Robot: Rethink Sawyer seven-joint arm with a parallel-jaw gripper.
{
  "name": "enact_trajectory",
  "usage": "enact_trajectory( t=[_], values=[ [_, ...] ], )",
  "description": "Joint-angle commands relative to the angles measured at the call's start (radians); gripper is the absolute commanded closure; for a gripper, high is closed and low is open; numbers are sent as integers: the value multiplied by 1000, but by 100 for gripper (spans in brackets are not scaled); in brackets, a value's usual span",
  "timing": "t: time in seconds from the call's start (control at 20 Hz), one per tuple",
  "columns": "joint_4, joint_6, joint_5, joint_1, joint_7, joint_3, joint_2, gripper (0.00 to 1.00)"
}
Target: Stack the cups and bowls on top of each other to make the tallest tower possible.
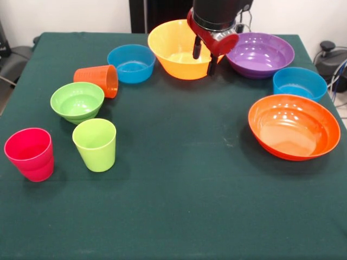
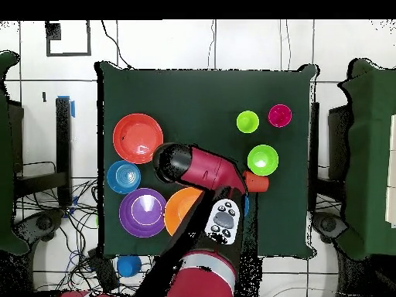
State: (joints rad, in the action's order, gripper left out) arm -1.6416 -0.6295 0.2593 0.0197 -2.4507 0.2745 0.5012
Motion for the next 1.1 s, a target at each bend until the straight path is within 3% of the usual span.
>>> enact_trajectory(
  t=[0.05,0.35,0.65,1.1],
  values=[
    [-70,50,15,11,-140,-81,-76,0],
    [-103,121,31,21,-167,-88,-112,0],
    [-100,105,28,37,-180,-56,-135,0],
    [-82,166,27,16,-144,-72,-181,0]
  ],
)
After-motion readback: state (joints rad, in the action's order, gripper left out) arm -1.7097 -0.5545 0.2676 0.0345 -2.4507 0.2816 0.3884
